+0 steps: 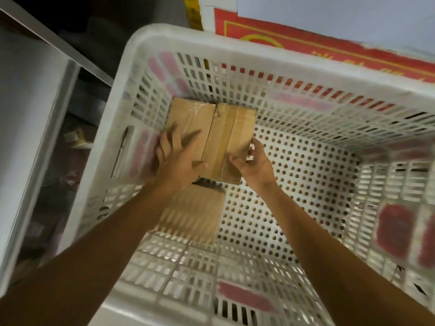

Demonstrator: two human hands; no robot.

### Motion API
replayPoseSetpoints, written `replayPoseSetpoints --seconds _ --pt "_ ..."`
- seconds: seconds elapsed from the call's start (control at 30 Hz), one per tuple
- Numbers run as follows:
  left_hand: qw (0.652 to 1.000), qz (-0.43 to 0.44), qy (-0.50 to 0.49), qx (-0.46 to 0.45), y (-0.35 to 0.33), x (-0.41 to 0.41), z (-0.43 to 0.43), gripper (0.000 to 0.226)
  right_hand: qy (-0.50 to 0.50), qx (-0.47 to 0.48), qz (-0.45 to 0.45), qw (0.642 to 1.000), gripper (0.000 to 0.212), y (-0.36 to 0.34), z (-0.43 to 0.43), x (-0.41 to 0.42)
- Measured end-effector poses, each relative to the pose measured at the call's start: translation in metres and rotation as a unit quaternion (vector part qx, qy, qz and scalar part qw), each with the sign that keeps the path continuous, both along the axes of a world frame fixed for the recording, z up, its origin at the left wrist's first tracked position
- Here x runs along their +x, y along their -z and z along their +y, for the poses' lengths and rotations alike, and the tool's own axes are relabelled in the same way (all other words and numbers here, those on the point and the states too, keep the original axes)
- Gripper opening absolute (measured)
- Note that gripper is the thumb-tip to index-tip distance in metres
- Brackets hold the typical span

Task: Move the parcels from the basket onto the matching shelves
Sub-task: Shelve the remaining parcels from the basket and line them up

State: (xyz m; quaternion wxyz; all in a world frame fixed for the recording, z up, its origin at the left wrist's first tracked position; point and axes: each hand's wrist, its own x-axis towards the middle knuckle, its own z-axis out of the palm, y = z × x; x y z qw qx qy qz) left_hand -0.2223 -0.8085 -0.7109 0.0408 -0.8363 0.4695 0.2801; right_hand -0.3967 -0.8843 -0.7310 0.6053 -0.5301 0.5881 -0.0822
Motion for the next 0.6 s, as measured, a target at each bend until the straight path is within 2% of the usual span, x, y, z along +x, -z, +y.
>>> replayPoseSetpoints --seconds 0.1,0.27,0.37,0.5,0.6 --pt "0.999 -0.035 0.012 -0.031 0.004 -0.007 0.001 0.084 0.006 -0.019 0.014 1.000 0.069 0.005 0.005 0.002" --pt "0.995 -0.084 0.046 -0.002 0.004 -0.022 0.000 0.090 0.011 -0.018 0.025 0.999 0.064 0.003 0.012 -0.007" --pt "0.996 -0.071 0.059 0.008 0.003 -0.040 -0.001 0.091 0.030 -0.015 0.018 0.999 0.060 0.000 0.014 -0.017" --pt "0.989 -0.078 0.120 -0.043 0.002 -0.052 -0.004 0.092 0.057 -0.020 0.009 0.998 0.056 -0.004 0.014 -0.027" --pt "0.990 -0.006 0.119 -0.077 0.000 -0.062 -0.003 0.090 0.061 -0.019 0.002 0.998 0.055 -0.006 0.013 -0.035"
